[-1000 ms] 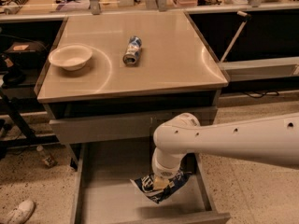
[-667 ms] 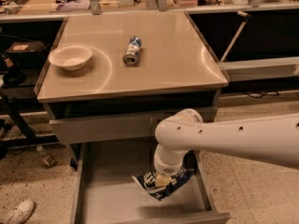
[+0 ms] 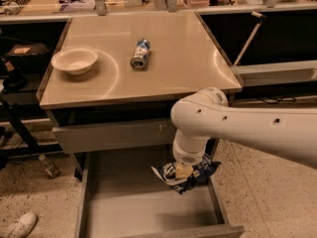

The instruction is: Pick blue chip bag from middle drawer and place on counter

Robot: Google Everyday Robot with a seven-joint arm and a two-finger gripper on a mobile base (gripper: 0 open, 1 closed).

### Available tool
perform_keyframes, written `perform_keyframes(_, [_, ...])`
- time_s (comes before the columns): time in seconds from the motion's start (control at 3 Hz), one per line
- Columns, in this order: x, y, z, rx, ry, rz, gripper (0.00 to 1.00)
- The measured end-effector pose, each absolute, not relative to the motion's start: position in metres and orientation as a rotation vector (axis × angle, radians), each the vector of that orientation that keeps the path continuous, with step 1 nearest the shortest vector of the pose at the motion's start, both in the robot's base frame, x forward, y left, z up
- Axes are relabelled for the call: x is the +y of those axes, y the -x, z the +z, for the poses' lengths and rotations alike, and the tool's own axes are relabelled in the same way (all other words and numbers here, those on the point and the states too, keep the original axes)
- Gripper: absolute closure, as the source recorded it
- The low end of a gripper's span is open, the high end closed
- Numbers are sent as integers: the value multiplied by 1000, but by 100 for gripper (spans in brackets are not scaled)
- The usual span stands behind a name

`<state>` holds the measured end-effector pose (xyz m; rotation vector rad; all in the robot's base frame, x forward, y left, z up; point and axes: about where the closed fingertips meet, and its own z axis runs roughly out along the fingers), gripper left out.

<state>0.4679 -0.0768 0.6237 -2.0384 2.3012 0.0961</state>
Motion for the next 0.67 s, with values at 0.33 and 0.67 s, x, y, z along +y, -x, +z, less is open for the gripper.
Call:
perform_keyframes(0.33, [-104, -474, 655, 2377, 1983, 14, 100])
perform_keyframes(0.67, [-133, -478, 685, 2457, 1920, -99, 100])
